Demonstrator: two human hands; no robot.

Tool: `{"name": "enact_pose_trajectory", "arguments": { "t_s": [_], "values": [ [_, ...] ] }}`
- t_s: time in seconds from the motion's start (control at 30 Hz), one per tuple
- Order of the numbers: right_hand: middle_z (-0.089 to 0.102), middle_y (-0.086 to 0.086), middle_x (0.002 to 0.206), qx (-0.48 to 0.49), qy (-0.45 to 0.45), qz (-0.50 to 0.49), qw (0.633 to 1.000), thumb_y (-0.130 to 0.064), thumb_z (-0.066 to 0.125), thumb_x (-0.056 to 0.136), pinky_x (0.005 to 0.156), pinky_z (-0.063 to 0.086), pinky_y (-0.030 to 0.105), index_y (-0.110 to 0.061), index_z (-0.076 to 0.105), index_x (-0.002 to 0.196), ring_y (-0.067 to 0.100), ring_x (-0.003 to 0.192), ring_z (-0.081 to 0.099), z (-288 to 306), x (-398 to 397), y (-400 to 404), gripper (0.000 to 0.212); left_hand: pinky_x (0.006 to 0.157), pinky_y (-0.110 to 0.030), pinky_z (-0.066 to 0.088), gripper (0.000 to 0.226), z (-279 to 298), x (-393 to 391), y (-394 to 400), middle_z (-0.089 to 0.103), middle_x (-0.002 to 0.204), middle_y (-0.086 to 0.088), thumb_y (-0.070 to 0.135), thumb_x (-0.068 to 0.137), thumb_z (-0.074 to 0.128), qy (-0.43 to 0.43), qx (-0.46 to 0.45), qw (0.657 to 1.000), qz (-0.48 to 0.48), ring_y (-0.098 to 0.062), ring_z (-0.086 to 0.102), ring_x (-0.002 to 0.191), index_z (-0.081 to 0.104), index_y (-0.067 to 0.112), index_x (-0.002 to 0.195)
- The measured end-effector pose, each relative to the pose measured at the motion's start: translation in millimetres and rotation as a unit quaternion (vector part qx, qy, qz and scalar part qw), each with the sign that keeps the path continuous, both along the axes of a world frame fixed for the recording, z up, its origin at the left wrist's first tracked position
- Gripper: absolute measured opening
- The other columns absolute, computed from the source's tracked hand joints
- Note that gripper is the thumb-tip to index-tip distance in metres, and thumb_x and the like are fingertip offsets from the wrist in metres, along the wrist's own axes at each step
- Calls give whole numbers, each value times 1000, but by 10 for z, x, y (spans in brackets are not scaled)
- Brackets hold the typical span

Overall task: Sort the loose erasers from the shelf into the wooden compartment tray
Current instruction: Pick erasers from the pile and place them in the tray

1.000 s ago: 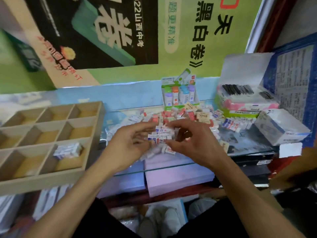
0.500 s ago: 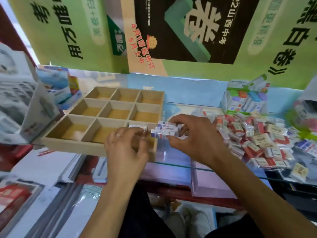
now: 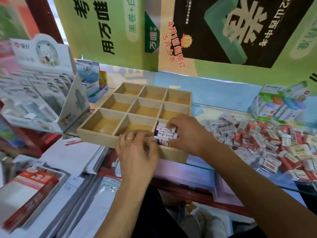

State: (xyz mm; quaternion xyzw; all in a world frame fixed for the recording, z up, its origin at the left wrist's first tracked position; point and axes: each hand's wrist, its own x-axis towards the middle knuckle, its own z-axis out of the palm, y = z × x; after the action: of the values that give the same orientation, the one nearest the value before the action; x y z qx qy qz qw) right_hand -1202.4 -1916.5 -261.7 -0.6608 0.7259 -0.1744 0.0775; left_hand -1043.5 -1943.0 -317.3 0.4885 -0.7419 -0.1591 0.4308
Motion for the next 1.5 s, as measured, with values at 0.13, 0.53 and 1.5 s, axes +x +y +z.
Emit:
{"name": "enact_pose_trajectory", "arguments": {
  "t_s": [0.13, 0.53, 1.5],
  "values": [
    [53, 4, 102, 14, -7, 9, 1000, -13, 75, 70, 82, 46, 32, -15, 62, 107, 18, 86, 49, 48, -33, -32, 39, 94, -38, 35, 27, 15, 11, 6, 66, 94, 5, 34, 78, 45, 8, -1, 1000, -9, -20, 48, 97, 69, 27, 89],
    [63, -4, 90, -70, -71, -13, 995, -9, 74, 77, 74, 49, 17, -16, 69, 99, 7, 78, 58, 141, -153, 441, 23, 91, -48, 44, 20, 72, 42, 72, 64, 99, 8, 23, 80, 55, 70, -31, 992, -104, -19, 58, 99, 69, 22, 95],
    [65, 4, 102, -161, -112, -480, 855, -15, 63, 85, 79, 45, 25, -12, 64, 115, 19, 90, 61, -359, -2757, 3203, 30, 74, -10, 45, 18, 529, -3154, 1578, 67, 91, 15, 15, 89, 61, -215, 9, 764, -608, 7, 59, 81, 72, 25, 100]
  ]
}}
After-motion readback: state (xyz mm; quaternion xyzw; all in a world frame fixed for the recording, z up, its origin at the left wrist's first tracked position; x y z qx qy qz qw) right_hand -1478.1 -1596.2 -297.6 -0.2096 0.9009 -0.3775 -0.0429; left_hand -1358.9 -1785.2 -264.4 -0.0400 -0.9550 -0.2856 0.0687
